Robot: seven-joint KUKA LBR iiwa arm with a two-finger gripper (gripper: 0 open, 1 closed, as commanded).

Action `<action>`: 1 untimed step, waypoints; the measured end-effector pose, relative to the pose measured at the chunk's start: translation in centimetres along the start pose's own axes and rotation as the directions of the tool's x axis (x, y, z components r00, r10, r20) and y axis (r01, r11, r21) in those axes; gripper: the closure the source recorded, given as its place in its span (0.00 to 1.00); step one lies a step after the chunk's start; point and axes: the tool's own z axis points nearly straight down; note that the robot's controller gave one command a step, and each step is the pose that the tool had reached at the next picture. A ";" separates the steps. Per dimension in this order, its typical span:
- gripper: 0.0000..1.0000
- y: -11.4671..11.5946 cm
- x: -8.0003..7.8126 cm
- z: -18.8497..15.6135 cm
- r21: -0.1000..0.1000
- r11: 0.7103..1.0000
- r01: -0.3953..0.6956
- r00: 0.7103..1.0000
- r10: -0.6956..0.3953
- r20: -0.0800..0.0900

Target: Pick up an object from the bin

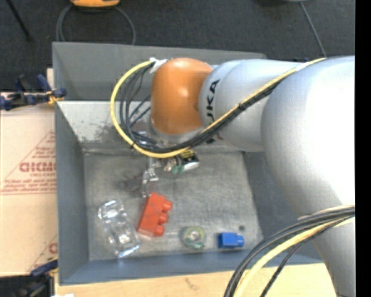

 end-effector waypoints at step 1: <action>1.00 0.1 -0.2 -0.4 -0.003 1.000 -0.003 1.000 0.003 0.006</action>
Offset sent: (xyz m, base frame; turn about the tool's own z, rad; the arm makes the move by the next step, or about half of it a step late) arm 0.0000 0.0000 0.0000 0.0000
